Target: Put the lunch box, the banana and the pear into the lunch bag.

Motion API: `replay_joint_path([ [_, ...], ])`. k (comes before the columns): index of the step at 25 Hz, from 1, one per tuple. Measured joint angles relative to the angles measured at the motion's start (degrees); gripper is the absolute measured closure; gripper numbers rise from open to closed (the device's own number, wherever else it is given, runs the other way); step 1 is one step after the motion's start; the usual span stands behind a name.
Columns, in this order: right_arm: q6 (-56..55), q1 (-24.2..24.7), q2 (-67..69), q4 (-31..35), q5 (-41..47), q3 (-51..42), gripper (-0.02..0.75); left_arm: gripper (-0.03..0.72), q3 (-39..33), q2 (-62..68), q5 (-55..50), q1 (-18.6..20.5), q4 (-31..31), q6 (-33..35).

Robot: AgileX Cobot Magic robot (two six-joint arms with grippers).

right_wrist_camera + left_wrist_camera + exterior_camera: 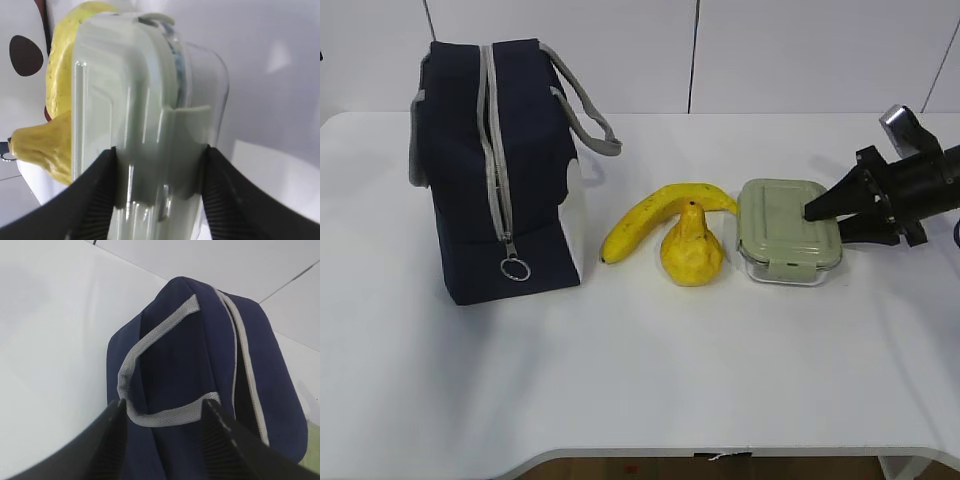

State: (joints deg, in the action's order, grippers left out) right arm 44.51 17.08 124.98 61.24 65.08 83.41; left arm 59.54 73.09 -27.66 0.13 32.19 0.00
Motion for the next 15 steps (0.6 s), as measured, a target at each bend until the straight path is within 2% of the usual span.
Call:
replay_joint_path([
  [7,0.5,0.0,0.5,-2.8,1.4,5.1,0.348,0.321,0.0,0.0,0.0,0.0,0.3,0.0],
  [15,-9.2,0.0,0.5,-4.9,1.6,14.1,0.348,0.321,0.0,0.0,-0.1,0.0,3.8,1.5],
])
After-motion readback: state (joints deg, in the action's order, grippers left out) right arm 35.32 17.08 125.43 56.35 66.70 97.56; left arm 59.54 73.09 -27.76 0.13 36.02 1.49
